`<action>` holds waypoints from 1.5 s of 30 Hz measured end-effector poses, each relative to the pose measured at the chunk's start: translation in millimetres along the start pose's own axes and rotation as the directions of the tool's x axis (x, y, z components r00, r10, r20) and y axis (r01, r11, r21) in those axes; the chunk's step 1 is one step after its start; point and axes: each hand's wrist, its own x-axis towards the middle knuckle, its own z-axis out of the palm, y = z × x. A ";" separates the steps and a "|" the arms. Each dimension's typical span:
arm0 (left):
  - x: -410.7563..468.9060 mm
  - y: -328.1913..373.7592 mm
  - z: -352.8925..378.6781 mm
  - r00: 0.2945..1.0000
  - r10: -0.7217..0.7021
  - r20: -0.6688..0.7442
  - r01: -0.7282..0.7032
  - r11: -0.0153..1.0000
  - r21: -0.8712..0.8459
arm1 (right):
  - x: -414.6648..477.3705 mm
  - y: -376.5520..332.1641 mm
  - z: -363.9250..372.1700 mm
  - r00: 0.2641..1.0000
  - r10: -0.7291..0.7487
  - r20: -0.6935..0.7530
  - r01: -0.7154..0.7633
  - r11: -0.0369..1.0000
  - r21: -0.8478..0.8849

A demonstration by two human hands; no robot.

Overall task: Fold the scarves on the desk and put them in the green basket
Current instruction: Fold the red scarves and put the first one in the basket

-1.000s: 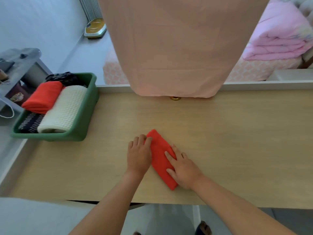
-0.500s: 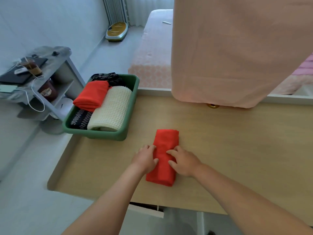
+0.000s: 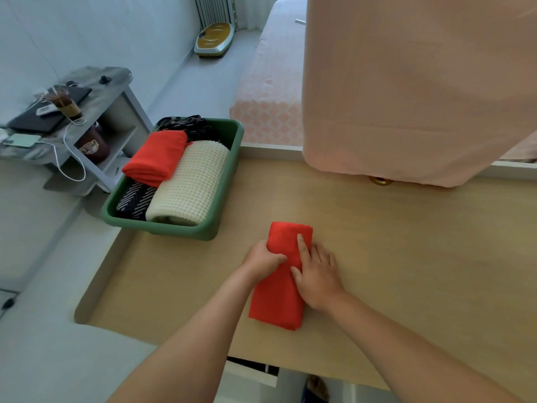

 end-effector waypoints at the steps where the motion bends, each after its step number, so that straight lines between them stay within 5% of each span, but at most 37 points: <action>1: -1.0 2.1 0.9 1.000 -0.021 0.016 0.022 0.996 -0.083 | 0.5 3.6 -0.6 1.000 -0.005 -0.010 0.005 0.999 0.034; 7: -22.2 16.5 -9.3 0.993 -0.037 0.112 0.071 0.947 -0.312 | -0.5 10.8 -22.9 0.997 -0.073 0.018 0.059 0.911 0.407; 12: -35.4 31.4 -42.3 0.997 0.008 0.071 0.021 0.917 -0.399 | -0.3 -24.3 -53.3 0.998 -0.059 -0.012 0.048 0.650 0.759; 17: -35.7 49.8 -110.1 0.993 0.056 0.104 0.004 0.865 -0.501 | 14.9 -85.5 -83.5 0.997 -0.028 -0.077 0.082 0.375 0.923; 21: -23.5 62.6 -180.6 0.991 0.126 0.044 -0.083 0.838 -0.539 | 45.9 -148.5 -106.3 0.993 0.032 -0.116 0.101 0.308 0.946; 24: -5.5 71.9 -228.2 0.971 0.212 -0.107 -0.237 0.824 -0.515 | 80.9 -195.3 -123.4 0.988 0.081 -0.131 0.092 0.372 0.924; 28: 31.5 70.9 -274.5 0.883 0.381 -0.275 -0.426 0.896 -0.127 | 132.3 -239.9 -132.9 0.977 0.151 -0.151 0.052 0.518 0.854; 32: 64.2 49.8 -290.8 0.871 0.478 -0.113 -0.430 0.853 0.295 | 166.9 -255.0 -114.2 0.979 0.198 -0.043 -0.111 0.702 0.704; 36: 81.7 27.4 -287.7 0.808 0.588 -0.031 -0.426 0.621 0.658 | 171.4 -264.4 -94.6 0.964 0.198 -0.176 -0.124 0.925 0.359; 39: 91.5 25.9 -288.1 0.806 0.587 0.072 -0.441 0.516 0.735 | 173.7 -259.1 -91.3 0.962 0.000 -0.274 0.002 1.000 0.008; 42: 100.4 31.2 -291.3 0.813 0.560 0.159 -0.462 0.454 0.762 | 183.8 -252.3 -92.5 0.981 -0.092 -0.174 0.095 0.995 0.013; 45: 103.8 34.2 -296.1 0.813 0.545 0.203 -0.470 0.410 0.782 | 193.5 -247.0 -93.4 1.000 0.003 0.010 -0.003 1.000 0.025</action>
